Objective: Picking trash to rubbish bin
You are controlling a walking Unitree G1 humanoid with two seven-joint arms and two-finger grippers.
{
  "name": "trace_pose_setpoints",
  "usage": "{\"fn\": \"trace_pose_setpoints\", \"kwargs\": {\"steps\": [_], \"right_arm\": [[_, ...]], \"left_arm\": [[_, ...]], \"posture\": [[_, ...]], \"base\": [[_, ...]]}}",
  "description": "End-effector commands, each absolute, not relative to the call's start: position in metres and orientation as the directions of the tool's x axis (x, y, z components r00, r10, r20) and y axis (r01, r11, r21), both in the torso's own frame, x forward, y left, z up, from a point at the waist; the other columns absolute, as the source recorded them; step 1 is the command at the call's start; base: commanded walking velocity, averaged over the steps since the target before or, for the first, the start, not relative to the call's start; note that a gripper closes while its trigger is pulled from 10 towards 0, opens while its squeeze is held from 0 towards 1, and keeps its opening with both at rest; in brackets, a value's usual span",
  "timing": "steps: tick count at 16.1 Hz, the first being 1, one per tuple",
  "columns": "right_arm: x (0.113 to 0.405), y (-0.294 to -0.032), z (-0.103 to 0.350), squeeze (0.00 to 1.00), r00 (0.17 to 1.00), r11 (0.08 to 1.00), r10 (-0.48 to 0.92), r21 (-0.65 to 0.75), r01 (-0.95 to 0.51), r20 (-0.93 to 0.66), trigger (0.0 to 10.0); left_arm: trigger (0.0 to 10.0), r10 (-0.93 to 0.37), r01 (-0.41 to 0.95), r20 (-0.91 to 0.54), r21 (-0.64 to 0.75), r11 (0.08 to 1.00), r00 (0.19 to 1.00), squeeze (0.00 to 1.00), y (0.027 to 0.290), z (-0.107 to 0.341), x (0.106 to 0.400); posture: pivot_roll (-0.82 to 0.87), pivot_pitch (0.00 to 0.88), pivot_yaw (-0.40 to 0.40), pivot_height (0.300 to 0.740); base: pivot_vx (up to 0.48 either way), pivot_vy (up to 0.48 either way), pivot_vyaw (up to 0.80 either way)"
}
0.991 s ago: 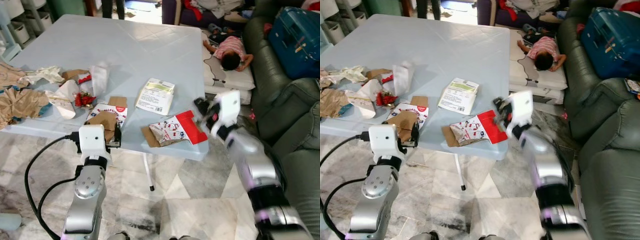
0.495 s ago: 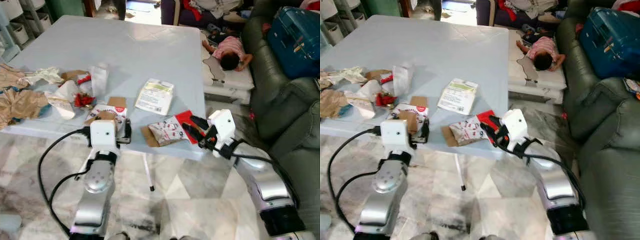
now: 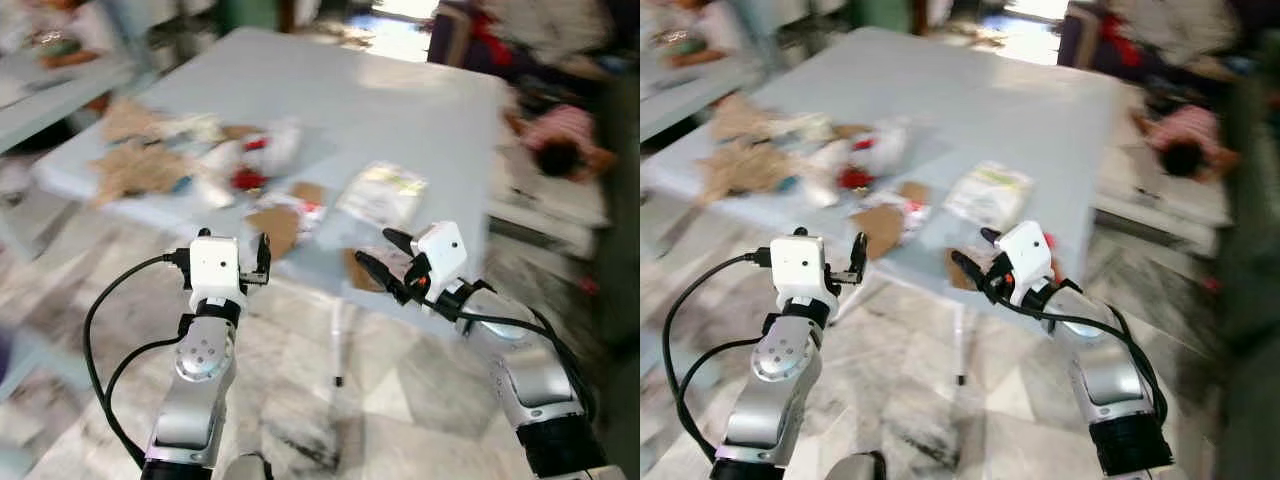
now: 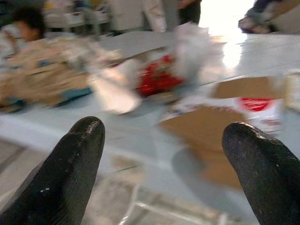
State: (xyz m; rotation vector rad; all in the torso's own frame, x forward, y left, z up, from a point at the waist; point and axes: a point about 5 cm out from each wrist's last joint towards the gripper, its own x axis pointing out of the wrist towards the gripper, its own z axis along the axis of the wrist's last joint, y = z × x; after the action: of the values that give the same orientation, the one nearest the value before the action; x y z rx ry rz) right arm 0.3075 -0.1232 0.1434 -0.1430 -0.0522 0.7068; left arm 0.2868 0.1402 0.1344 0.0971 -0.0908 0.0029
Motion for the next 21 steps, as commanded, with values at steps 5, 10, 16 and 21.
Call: {"fn": "trace_pose_setpoints", "kwargs": {"steps": [5, 10, 16, 21], "right_arm": [[0.309, -0.128, 0.15, 0.71, 0.781, 0.764, 0.624, -0.219, -0.607, 0.012, 10.0], [0.301, -0.141, 0.144, 0.0, 0.824, 0.769, 0.565, -0.331, -0.547, -0.048, 10.0], [0.287, -0.151, 0.129, 0.0, 0.768, 0.71, 0.621, -0.304, -0.636, -0.157, 10.0], [0.281, -0.145, 0.118, 0.0, 0.727, 0.676, 0.658, -0.272, -0.685, -0.196, 10.0]], "left_arm": [[10.0, -0.01, 0.001, 0.085, 0.103, 0.995, 0.996, 0.0, 0.141, 0.133, 0.289], [10.0, -0.034, 0.026, 0.076, 0.106, 0.994, 0.996, 0.0, 0.142, 0.133, 0.291], [10.0, -0.081, 0.073, 0.068, 0.109, 0.991, 0.994, 0.0, 0.14, 0.134, 0.297], [10.0, -0.087, 0.08, 0.068, 0.109, 0.991, 0.994, 0.0, 0.141, 0.135, 0.298]], "posture": [[-0.06, 0.07, -0.046, 0.74], [-0.06, 0.061, -0.02, 0.74], [-0.06, 0.054, 0.019, 0.74], [-0.05, 0.051, 0.023, 0.74]], "base": [[0.0, 0.0, 0.09], [0.0, 0.0, 0.0], [0.0, 0.0, 0.0], [0.0, 0.0, 0.0]]}}
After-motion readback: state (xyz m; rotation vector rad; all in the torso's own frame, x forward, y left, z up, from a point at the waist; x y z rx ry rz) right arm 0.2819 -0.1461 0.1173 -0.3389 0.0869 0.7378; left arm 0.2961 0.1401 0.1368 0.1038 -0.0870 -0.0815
